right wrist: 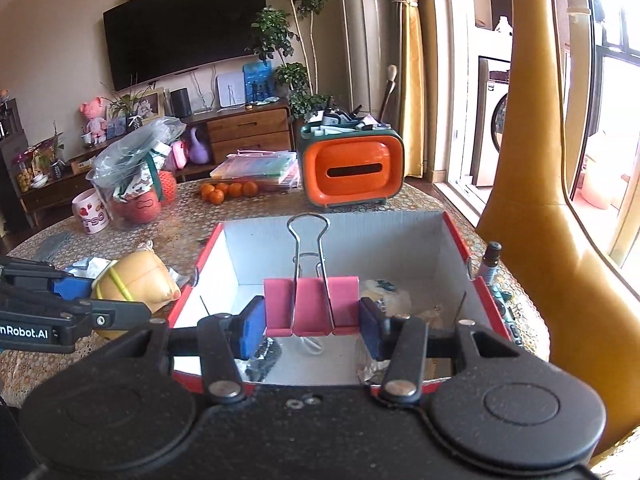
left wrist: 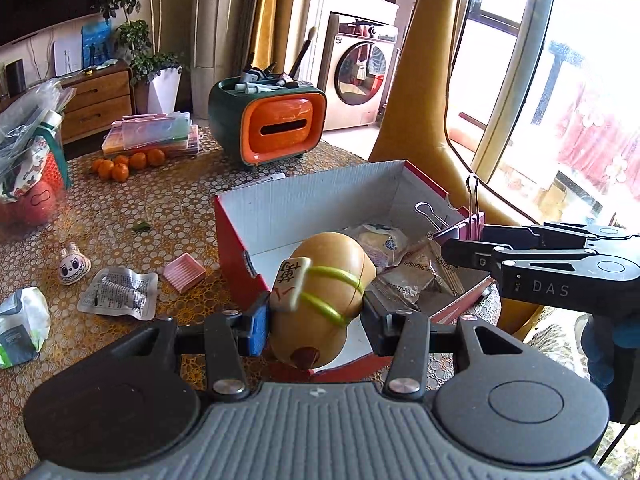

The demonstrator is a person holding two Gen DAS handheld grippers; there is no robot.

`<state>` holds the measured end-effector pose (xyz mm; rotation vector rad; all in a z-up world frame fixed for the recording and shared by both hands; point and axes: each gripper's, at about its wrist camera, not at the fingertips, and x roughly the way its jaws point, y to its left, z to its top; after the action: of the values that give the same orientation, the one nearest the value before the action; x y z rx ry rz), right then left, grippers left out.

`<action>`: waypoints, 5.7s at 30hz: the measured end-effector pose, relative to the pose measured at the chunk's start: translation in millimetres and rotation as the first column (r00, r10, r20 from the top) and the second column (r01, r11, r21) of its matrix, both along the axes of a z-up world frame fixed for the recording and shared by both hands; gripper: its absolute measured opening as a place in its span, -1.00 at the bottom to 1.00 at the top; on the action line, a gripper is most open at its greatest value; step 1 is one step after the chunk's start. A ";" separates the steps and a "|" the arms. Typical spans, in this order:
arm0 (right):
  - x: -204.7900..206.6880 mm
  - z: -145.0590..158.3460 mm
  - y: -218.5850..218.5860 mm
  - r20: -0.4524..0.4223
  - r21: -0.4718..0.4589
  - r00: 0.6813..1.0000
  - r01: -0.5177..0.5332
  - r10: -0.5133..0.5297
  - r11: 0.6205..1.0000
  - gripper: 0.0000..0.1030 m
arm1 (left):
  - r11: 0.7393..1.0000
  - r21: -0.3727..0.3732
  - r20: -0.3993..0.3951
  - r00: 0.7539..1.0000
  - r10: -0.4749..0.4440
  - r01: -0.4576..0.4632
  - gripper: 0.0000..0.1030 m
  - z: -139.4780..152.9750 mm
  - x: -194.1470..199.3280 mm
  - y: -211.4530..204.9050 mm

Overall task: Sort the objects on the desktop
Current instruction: 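Carry the yellow toy and pink clip over the red shoebox with both grippers, then open the left gripper to drop the toy while the right gripper releases the clip, then withdraw both grippers from the shoebox toward the remaining table items, then grasp the white-green snack bag with the left gripper while the right gripper grasps the white sachet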

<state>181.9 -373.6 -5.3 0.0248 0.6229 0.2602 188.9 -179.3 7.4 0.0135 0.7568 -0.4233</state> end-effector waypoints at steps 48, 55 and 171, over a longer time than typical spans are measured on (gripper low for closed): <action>55.3 -64.4 6.6 -0.215 -0.054 0.971 -0.121 0.107 0.991 -0.06 | 0.931 0.320 -0.195 0.974 -0.116 0.175 -0.08 -81.0 124.5 -99.4; 49.9 -59.1 5.8 -0.201 -0.047 0.973 -0.127 0.115 0.991 0.32 | 0.946 0.278 -0.188 0.975 -0.117 0.167 0.10 -78.0 120.6 -94.5; 113.5 -89.9 281.5 -0.238 -0.213 0.914 -0.380 0.330 0.900 0.87 | 0.957 0.117 0.091 0.962 0.256 -0.266 0.99 -99.7 47.2 287.1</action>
<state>295.4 -92.2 -95.2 -0.3200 0.8547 0.5370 236.1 107.8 -92.3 0.0493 0.6992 -0.1210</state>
